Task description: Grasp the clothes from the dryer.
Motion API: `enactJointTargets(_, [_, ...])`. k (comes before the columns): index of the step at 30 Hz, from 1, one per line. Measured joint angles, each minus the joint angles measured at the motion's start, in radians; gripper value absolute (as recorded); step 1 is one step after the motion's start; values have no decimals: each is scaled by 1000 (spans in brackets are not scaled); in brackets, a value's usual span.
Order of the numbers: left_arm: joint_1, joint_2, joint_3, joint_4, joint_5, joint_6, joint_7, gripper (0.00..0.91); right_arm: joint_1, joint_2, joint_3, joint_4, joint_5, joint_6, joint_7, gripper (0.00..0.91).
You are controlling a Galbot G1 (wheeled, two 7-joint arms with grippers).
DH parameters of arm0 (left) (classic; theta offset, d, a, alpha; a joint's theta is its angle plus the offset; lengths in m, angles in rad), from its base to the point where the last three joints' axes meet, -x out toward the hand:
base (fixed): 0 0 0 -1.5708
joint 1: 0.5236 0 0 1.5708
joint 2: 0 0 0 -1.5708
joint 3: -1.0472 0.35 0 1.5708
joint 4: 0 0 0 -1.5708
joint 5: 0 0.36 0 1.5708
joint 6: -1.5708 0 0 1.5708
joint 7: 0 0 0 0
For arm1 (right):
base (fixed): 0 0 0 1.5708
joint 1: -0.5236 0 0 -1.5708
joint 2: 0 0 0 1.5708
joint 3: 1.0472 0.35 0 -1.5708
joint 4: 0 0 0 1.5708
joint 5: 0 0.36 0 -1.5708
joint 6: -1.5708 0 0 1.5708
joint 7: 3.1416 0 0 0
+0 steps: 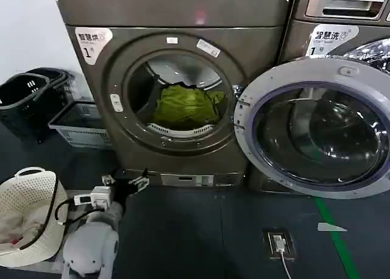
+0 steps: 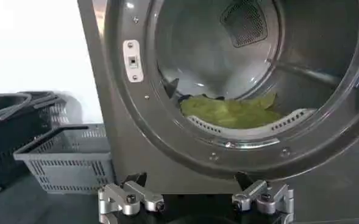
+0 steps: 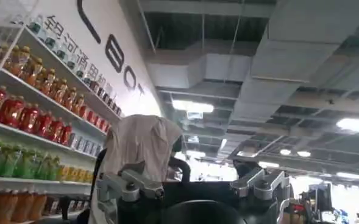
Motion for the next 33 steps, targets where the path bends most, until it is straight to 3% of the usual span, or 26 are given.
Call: enactJointTargets(33, [-13,5,24,0,20,0,12,907,13,4,12,10,34,30,65,907])
